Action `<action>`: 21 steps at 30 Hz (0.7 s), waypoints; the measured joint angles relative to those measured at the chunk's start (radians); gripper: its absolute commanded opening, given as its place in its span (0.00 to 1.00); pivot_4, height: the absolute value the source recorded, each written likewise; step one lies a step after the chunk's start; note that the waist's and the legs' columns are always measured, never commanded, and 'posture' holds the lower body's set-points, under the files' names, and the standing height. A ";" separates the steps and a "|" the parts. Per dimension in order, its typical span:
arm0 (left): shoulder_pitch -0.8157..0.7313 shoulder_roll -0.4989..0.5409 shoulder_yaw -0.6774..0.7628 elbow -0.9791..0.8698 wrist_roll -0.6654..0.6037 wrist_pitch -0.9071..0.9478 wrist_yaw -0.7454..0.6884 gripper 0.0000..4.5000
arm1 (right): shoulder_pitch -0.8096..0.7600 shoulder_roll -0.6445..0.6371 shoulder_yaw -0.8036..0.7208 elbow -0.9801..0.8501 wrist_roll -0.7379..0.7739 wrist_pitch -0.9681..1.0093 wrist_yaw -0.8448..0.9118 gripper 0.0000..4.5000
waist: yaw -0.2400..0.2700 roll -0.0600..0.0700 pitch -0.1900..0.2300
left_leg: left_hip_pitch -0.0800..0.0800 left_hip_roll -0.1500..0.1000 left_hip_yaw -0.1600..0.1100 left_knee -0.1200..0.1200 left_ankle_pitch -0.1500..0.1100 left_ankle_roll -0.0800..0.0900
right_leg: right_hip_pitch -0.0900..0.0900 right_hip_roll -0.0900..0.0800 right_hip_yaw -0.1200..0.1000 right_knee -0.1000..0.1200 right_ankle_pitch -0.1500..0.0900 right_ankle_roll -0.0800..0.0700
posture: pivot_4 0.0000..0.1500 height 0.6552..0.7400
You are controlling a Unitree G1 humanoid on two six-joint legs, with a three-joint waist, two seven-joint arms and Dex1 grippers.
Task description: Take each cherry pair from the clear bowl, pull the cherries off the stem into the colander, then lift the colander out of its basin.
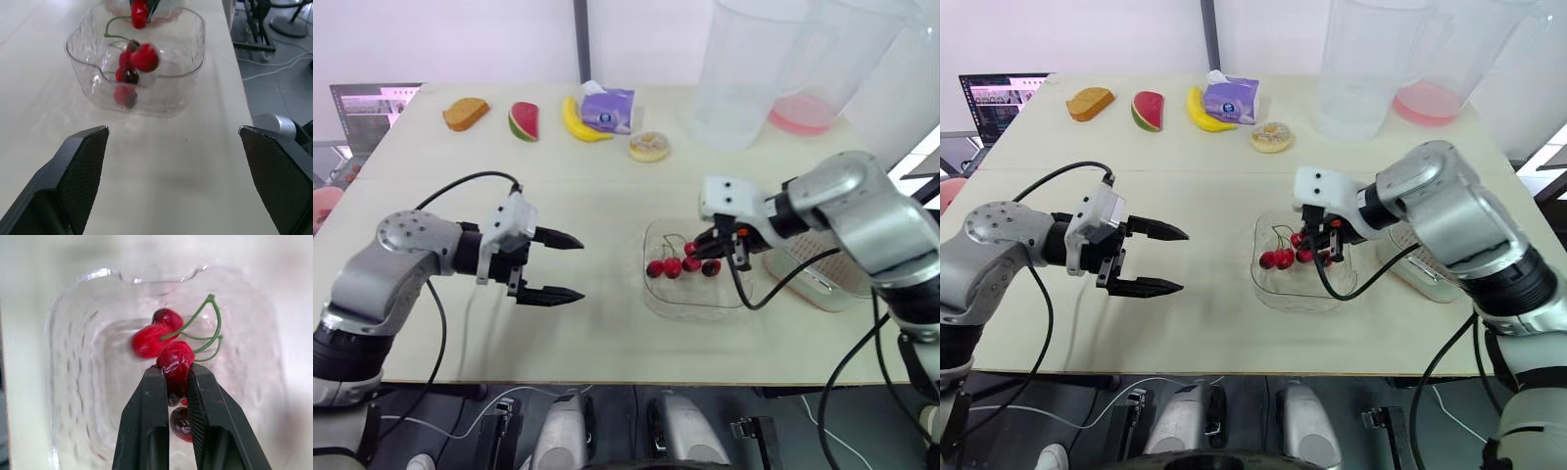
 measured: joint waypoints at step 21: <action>-0.380 -0.411 0.105 0.253 -0.385 0.518 0.397 1.00 | 0.563 0.562 -0.427 -0.619 0.057 0.024 -0.739 0.02 | -0.006 -0.002 -0.001 | 0.001 -0.001 -0.005 0.000 0.002 -0.004 | 0.002 0.002 0.000 0.002 0.000 0.001 | 1.00 1.00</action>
